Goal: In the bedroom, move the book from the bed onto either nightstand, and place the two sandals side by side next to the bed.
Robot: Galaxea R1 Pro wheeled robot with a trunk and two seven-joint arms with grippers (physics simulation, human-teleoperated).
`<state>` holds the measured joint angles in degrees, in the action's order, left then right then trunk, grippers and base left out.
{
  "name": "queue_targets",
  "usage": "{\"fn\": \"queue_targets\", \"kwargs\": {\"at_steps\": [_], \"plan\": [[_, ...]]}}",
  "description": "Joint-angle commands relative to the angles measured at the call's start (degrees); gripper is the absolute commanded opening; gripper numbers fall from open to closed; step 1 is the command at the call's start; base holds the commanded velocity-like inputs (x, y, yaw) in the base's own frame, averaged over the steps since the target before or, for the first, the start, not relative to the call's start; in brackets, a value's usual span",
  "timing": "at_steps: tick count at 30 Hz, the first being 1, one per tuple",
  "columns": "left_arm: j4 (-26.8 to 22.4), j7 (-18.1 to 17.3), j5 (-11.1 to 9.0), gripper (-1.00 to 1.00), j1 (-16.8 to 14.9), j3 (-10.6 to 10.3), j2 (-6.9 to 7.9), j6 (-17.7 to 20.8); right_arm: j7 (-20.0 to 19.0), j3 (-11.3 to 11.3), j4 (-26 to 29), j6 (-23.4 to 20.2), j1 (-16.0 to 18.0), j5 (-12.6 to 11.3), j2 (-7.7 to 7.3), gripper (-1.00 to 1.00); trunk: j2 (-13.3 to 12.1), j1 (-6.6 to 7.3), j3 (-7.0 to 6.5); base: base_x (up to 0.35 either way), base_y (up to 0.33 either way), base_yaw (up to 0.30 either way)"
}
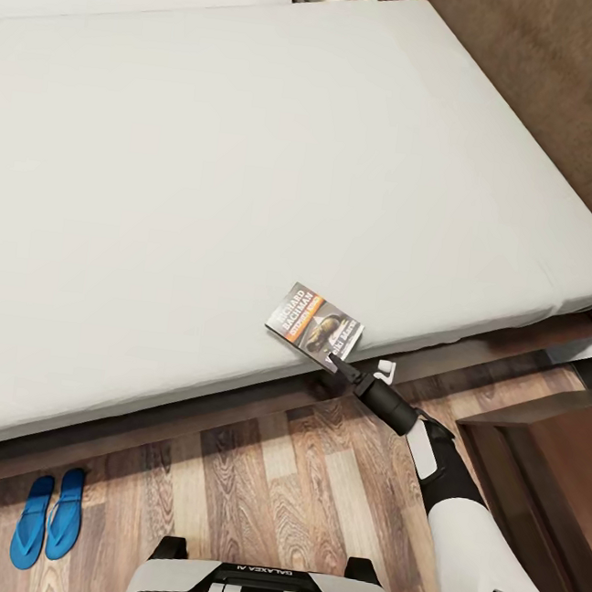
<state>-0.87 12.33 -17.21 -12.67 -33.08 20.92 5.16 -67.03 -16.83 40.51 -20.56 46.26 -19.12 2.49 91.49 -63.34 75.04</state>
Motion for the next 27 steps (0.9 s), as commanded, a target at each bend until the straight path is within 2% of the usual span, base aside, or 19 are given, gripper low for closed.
{"fn": "queue_targets", "kwargs": {"at_steps": [1,27], "plan": [[-0.09,0.15,-0.49,1.0,0.01,-0.49,0.01,0.29,-0.2,-0.24,0.01,-0.55,0.03,-0.05,0.06,1.0,0.01,0.0,0.02,0.0,0.04,0.0],[-0.09,0.15,-0.51,1.0,0.0,-0.52,0.01,0.29,-0.21,-0.29,0.01,-0.54,0.04,-0.04,0.06,1.0,0.01,0.0,0.02,0.0,0.007,0.0]]}}
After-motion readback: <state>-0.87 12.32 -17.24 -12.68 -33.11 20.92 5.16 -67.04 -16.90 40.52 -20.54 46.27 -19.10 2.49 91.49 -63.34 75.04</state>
